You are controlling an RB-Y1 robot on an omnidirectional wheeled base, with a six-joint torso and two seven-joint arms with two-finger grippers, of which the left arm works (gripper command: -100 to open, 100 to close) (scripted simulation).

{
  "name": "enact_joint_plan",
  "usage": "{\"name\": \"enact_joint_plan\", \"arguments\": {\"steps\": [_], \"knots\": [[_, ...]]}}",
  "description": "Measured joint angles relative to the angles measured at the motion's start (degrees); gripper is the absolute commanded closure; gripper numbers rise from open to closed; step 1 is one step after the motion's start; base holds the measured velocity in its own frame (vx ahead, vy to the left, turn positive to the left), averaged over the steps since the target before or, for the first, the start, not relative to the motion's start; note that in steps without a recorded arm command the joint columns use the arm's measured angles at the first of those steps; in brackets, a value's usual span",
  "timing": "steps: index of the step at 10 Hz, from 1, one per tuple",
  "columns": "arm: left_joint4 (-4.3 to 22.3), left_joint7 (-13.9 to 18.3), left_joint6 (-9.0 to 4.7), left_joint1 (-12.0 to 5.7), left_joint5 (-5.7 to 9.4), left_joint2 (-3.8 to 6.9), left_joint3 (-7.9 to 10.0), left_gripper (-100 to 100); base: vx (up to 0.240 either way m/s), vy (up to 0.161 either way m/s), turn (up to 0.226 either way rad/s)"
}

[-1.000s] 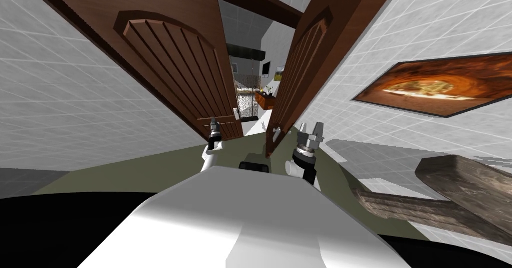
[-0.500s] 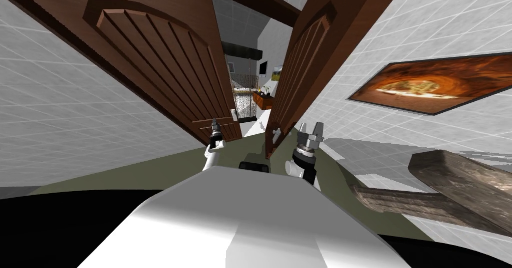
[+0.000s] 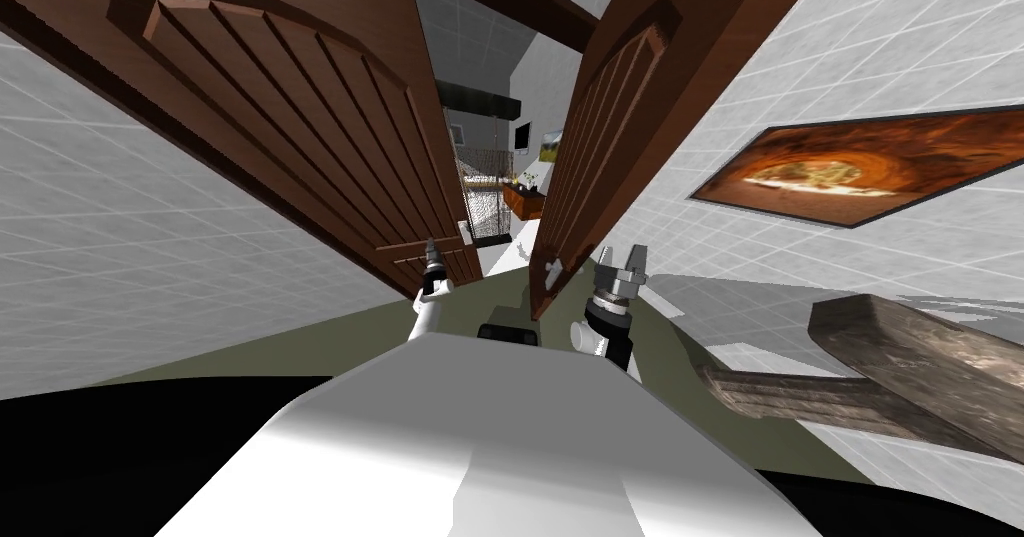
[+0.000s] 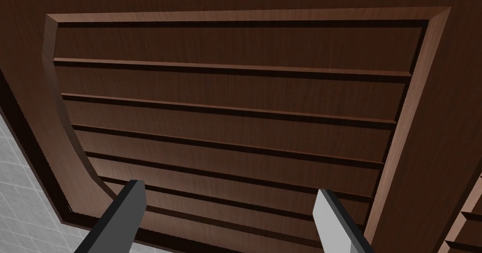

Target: Pull the door open

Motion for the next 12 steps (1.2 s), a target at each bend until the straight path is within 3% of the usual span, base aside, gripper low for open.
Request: {"name": "enact_joint_plan", "arguments": {"steps": [4,8,12], "knots": [[6.85,-2.01,0.21,-4.24,0.66,-0.65,2.77,-100,0.09,0.051,-0.088],[11.14,-4.02,1.54,-7.44,1.23,-2.0,5.27,-100,0.084,0.044,-0.077],[16.41,-5.85,1.8,-10.66,1.76,-3.55,7.62,-100,0.083,0.053,-0.071]]}}
